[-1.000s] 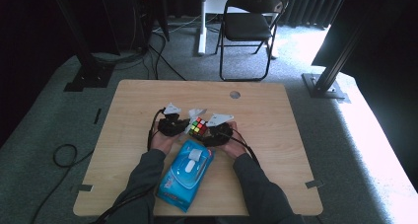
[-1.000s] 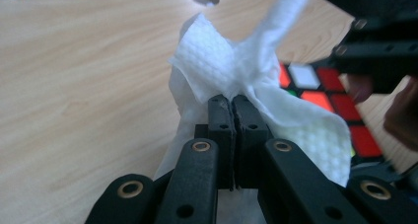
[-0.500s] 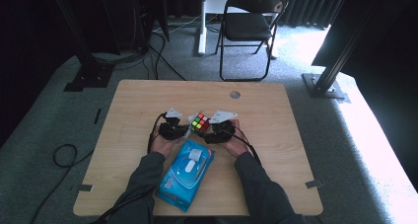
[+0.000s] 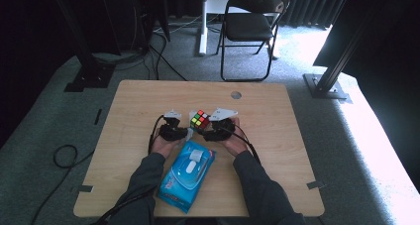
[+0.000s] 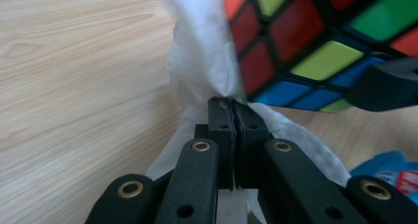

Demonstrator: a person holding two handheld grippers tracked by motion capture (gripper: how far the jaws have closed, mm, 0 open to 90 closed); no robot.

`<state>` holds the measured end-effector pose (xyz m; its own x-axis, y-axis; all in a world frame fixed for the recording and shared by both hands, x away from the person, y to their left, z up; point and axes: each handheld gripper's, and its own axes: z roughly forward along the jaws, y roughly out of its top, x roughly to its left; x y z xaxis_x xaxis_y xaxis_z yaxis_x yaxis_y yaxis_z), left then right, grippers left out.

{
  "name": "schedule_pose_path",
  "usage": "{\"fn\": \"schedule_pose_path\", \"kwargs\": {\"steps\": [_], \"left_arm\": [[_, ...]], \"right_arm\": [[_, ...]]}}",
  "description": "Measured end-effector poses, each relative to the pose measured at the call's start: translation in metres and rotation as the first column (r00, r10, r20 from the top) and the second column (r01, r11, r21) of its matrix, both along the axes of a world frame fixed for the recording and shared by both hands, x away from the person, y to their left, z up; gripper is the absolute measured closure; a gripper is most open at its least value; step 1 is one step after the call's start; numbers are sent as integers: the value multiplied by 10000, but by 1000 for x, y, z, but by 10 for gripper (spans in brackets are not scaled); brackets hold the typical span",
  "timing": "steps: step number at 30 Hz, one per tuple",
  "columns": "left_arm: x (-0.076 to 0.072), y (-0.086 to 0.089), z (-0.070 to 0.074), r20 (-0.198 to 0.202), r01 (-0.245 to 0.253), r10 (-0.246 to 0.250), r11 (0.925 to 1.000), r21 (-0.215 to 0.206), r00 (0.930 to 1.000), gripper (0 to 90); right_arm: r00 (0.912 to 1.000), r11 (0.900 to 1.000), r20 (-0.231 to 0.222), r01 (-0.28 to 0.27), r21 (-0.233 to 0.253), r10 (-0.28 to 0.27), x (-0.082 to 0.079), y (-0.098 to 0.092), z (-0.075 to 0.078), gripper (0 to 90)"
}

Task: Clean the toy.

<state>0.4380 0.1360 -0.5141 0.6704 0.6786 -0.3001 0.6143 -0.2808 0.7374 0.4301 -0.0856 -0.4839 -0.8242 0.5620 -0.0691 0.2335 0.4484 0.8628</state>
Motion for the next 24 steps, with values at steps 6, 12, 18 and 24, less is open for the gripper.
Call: {"fn": "schedule_pose_path", "kwargs": {"steps": [6,12,18,24], "left_arm": [[-4,-6,3,309,469,-468,9989,-26,9984,881],[-8,-11,3,512,975,-978,9952,94,9939,882],[-8,-13,3,581,1040,-1058,9940,338,9927,881],[-3,3,5,628,-68,58,9999,148,9980,879]], "right_arm": [[10000,9999,6,63,152,-63,2,3,3,340],[9999,9995,-35,140,276,-139,3,3,4,340],[9997,9995,-119,201,262,-198,4,3,2,340],[9998,9995,-84,206,249,-204,4,1,3,340]]}}
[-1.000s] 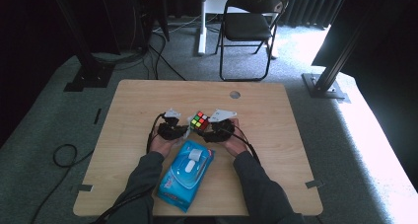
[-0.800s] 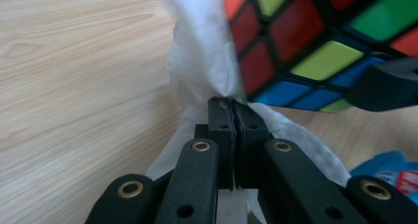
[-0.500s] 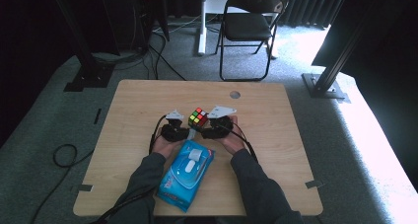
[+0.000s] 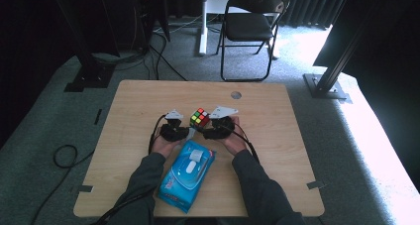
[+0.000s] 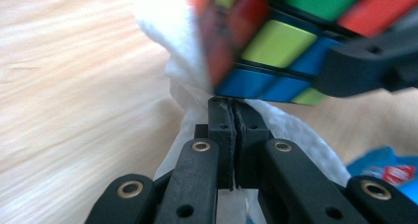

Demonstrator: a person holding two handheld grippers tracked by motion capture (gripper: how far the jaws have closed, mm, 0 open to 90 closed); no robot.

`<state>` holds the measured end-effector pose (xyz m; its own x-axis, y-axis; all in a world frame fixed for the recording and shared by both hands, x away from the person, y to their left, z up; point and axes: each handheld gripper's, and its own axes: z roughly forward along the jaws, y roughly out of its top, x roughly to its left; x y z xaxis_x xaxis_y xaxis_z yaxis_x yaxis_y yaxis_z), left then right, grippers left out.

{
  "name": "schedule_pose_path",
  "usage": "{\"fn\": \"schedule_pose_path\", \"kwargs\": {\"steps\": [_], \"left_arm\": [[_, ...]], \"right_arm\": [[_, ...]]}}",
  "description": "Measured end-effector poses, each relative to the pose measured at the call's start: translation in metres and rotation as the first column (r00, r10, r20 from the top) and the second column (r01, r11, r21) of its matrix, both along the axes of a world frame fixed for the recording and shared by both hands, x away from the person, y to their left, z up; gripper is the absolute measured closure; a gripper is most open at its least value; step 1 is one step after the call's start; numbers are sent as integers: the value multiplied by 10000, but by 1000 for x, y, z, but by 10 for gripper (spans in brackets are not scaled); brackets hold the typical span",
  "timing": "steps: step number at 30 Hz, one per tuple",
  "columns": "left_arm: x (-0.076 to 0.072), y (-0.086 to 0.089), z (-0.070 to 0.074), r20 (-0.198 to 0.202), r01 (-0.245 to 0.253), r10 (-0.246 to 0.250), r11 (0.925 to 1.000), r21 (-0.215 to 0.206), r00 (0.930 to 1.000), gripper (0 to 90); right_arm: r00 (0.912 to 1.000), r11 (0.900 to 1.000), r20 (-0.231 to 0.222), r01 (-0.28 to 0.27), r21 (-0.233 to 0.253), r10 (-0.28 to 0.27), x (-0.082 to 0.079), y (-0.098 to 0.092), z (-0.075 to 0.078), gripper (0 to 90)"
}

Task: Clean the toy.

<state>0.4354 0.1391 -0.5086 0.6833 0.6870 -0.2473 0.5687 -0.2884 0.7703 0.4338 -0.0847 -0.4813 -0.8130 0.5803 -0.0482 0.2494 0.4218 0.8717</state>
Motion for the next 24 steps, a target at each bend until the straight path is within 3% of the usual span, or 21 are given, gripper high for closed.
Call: {"fn": "schedule_pose_path", "kwargs": {"steps": [3,5,15,24], "left_arm": [[1,7,-1,-54,-338,337,9992,-225,9994,879],[1,7,-2,-86,-285,283,9992,-264,9996,879],[-4,-8,-3,84,646,-645,9979,-98,9979,879],[-10,-19,-3,151,1593,-1598,9868,295,9870,879]], "right_arm": [[10000,10000,-2,-12,5,12,0,-1,-1,340],[10000,10000,-52,19,14,-19,-1,-1,-2,340],[9999,9999,-31,101,134,-101,0,0,-1,340],[9997,9997,-86,222,98,-221,1,3,-3,340]]}}
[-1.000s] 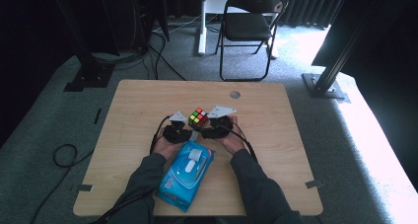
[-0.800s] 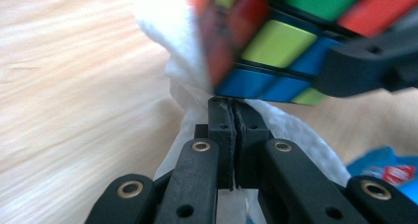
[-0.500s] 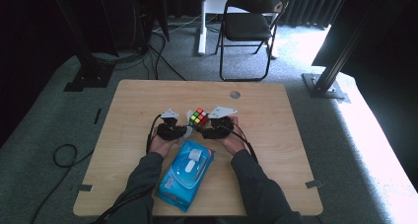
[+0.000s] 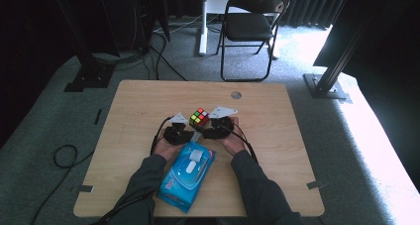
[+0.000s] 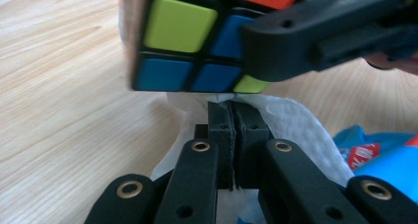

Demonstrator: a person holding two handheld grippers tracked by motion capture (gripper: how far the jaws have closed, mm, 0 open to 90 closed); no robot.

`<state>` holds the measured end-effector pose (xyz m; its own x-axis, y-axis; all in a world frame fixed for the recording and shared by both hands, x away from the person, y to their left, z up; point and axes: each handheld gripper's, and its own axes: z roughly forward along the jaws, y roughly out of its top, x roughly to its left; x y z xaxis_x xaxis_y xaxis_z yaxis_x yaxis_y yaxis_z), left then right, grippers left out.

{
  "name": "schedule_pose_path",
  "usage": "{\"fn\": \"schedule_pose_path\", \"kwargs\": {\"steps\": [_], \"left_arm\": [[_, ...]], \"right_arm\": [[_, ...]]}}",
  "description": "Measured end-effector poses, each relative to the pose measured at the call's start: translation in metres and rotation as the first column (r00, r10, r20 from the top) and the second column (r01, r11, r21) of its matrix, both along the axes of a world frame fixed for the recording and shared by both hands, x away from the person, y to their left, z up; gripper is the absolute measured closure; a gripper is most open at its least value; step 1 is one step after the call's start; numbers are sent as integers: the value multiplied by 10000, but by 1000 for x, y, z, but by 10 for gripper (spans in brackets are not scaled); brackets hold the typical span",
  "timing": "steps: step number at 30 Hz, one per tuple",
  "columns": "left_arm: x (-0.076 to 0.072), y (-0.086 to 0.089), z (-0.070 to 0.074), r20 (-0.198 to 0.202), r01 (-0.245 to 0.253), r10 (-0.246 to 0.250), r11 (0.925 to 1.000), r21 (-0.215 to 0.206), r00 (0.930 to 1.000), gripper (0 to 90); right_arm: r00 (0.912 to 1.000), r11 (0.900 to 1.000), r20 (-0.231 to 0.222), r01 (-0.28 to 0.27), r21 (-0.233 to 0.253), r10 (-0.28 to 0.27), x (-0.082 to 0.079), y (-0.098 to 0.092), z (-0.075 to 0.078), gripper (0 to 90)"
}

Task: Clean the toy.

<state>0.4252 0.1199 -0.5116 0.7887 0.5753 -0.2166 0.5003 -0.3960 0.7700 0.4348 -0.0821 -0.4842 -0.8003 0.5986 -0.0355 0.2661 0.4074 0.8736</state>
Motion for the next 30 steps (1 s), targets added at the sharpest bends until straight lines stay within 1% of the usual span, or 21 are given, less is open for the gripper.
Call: {"fn": "schedule_pose_path", "kwargs": {"steps": [3,5,8,10,11,12,13,15,18,22,28,30], "left_arm": [[-1,0,1,64,14,-14,10000,98,10000,879],[-1,2,2,84,-157,155,9996,229,9998,876],[1,10,1,14,-670,670,9967,466,9978,876],[2,20,-1,-34,-1054,1057,9934,455,9944,877],[2,25,-2,-93,-1297,1302,9907,412,9914,877],[2,25,-2,-93,-1297,1302,9907,412,9914,877],[1,36,-3,-184,-1725,1730,9847,262,9847,877],[0,43,-3,-205,-1957,1960,9805,159,9804,877],[-1,48,-3,-170,-2065,2067,9784,131,9783,876],[-4,47,-3,-105,-2176,2177,9760,68,9760,876],[-5,45,-2,-16,-2126,2126,9771,94,9771,876],[-6,45,-2,10,-2110,2110,9774,121,9775,876]], "right_arm": [[10000,10000,6,27,-2,-27,0,0,0,340],[10000,10000,31,71,-11,-71,0,-1,1,340],[9999,9999,43,116,-27,-116,0,-3,1,340],[9997,9997,49,227,-53,-226,0,-6,0,340],[9996,9996,45,281,-67,-281,0,-7,0,340],[9996,9996,45,281,-67,-281,0,-7,0,340],[9994,9994,-1,345,-85,-345,1,-8,-1,340],[9983,9982,-96,577,-170,-579,2,-12,-5,340],[9973,9971,-187,707,-273,-712,2,-12,-8,340],[9953,9949,-362,882,-479,-900,3,-10,-15,340],[9933,9922,-485,1015,-719,-1051,5,-8,-22,340],[9913,9906,-566,1141,-760,-1185,6,-8,-24,340]]}}
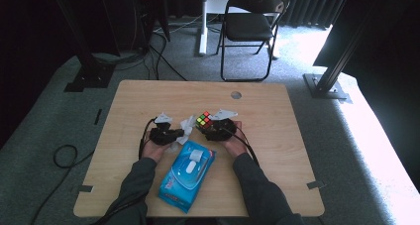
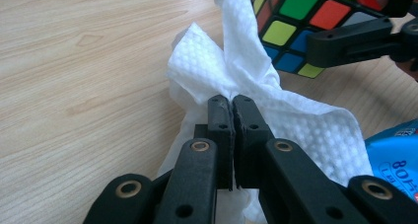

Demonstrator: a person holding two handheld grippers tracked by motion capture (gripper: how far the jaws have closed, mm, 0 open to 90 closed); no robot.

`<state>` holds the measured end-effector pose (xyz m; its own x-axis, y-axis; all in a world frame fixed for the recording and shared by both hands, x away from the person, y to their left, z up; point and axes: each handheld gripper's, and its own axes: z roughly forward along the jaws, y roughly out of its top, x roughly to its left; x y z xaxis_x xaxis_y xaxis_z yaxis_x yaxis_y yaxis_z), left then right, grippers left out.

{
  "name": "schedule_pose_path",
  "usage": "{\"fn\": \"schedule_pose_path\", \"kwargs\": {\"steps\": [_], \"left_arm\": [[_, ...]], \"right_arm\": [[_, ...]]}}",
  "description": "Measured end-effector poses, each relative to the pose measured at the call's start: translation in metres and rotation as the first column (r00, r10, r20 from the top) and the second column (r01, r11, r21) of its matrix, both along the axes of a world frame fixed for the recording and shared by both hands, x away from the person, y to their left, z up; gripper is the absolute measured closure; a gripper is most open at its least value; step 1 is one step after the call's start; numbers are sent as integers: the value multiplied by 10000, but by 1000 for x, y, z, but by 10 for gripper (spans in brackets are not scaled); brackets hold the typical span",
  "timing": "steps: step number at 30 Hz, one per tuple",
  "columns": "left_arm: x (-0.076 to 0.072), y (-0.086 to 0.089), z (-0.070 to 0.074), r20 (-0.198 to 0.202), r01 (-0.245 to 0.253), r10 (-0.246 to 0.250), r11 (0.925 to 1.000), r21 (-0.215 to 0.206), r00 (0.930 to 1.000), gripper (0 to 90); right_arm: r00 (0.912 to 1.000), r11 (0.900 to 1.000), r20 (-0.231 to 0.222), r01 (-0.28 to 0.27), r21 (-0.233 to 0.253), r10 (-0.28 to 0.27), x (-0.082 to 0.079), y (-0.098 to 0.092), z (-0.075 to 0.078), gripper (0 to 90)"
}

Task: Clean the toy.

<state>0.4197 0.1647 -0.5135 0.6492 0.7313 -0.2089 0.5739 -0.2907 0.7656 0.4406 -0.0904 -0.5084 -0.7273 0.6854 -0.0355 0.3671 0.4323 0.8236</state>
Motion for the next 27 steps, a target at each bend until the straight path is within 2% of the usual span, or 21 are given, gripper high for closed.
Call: {"fn": "schedule_pose_path", "kwargs": {"steps": [13,27], "left_arm": [[-1,-3,0,-4,44,-44,10000,-46,10000,875],[-2,-4,-1,-33,42,-42,10000,-54,10000,874]], "right_arm": [[9979,9983,-323,557,-143,-561,4,-3,-10,340],[9965,9975,-436,708,-70,-710,5,-3,-11,340]]}}
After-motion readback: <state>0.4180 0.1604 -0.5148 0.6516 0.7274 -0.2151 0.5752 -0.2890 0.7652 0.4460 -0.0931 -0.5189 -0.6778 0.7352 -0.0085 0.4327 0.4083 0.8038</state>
